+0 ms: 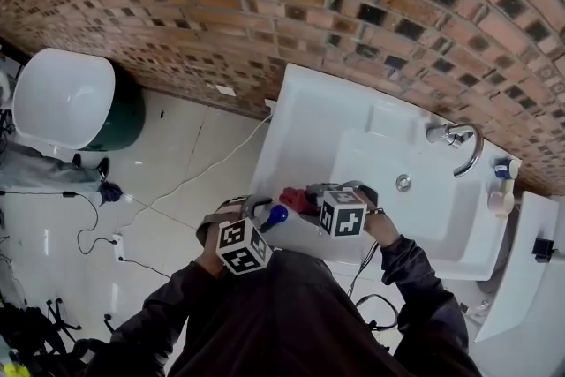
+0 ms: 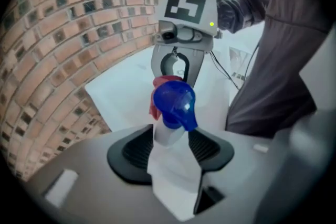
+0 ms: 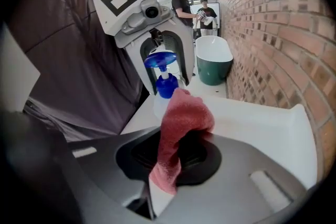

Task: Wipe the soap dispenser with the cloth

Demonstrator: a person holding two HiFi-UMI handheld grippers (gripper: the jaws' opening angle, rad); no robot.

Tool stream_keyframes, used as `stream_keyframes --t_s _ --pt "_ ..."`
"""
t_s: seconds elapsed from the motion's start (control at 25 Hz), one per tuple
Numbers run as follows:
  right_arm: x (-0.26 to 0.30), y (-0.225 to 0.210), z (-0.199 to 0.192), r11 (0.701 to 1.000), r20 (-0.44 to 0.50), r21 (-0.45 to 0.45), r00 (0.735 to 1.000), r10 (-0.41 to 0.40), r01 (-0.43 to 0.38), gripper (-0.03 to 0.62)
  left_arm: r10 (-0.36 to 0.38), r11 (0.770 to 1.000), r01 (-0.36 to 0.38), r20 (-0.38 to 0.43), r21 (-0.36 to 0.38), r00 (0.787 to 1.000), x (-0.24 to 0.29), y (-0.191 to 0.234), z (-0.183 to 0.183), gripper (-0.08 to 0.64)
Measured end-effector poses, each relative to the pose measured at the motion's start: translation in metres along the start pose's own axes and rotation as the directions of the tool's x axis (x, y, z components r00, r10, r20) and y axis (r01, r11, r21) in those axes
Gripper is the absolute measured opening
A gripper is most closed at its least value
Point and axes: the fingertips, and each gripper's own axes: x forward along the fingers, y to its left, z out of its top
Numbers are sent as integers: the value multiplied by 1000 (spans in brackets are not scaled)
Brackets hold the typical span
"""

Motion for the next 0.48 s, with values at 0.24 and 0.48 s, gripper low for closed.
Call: stream_keyframes --t_s 0.24,0.48 --pt "1 15 -3 1000 -23 7 1000 -8 8 61 -4 996 7 -29 88 1000 3 1 2 232" --pt "2 25 -2 995 22 102 1000 -9 6 61 24 1000 -24 -3 15 1000 -5 1 -3 235"
